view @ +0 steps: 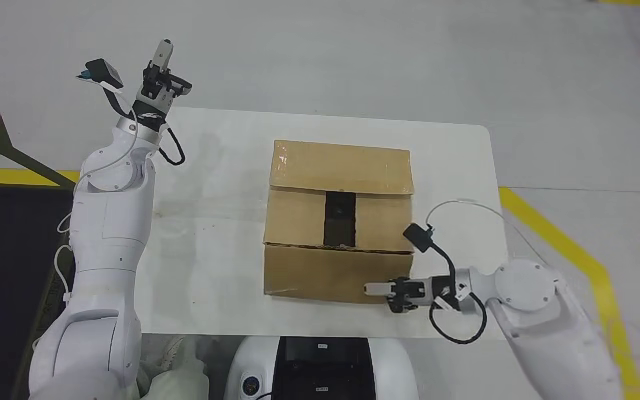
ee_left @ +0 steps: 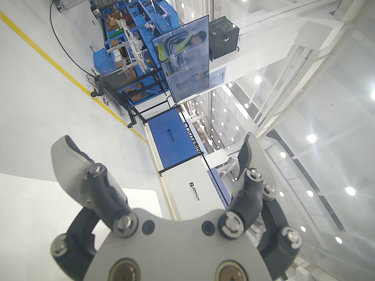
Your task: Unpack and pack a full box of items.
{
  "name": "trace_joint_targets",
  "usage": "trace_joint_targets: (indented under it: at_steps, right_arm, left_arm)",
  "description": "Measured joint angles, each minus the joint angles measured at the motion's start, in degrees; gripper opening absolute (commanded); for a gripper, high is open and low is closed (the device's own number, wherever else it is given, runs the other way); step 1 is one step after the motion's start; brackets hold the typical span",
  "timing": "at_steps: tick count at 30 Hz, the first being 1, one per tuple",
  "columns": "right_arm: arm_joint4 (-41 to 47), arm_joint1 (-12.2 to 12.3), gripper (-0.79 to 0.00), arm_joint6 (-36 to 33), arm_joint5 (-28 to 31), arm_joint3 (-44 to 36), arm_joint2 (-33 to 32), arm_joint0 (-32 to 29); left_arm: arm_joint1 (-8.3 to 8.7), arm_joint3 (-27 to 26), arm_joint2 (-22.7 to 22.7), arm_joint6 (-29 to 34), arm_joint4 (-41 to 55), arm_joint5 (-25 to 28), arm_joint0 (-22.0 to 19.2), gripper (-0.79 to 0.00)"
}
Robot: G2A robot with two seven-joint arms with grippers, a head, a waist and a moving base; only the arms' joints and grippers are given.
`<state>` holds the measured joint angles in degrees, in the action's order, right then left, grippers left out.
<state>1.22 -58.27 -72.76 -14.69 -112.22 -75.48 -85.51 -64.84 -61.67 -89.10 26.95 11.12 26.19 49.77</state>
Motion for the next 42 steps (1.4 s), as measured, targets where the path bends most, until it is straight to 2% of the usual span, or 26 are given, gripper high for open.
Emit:
trace_joint_targets:
  at_steps: [9, 16, 19, 31, 38, 42]
  right_arm:
    - [1.19, 0.12, 0.000, 0.98, 0.47, 2.89, 2.10, 2.02]
    - [5.07, 0.40, 0.000, 0.97, 1.43, 0.69, 1.15, 2.07]
    - [7.97, 0.63, 0.000, 1.22, 2.09, -0.99, -0.74, 1.51]
    - [17.30, 0.90, 0.000, 9.93, 4.42, -3.99, -8.07, 0.90]
    - [21.82, 1.34, 0.000, 15.59, 6.10, -2.37, -17.53, -1.75]
    - [21.42, 1.54, 0.000, 17.92, 5.59, -2.62, -20.54, -2.71]
  left_arm:
    - [0.00, 0.00, 0.00, 0.00, 0.00, 0.00, 0.00, 0.000]
    - [0.00, 0.00, 0.00, 0.00, 0.00, 0.00, 0.00, 0.000]
    - [0.00, 0.00, 0.00, 0.00, 0.00, 0.00, 0.00, 0.000]
    - [0.00, 0.00, 0.00, 0.00, 0.00, 0.00, 0.00, 0.000]
    - [0.00, 0.00, 0.00, 0.00, 0.00, 0.00, 0.00, 0.000]
    - [0.00, 0.00, 0.00, 0.00, 0.00, 0.00, 0.00, 0.000]
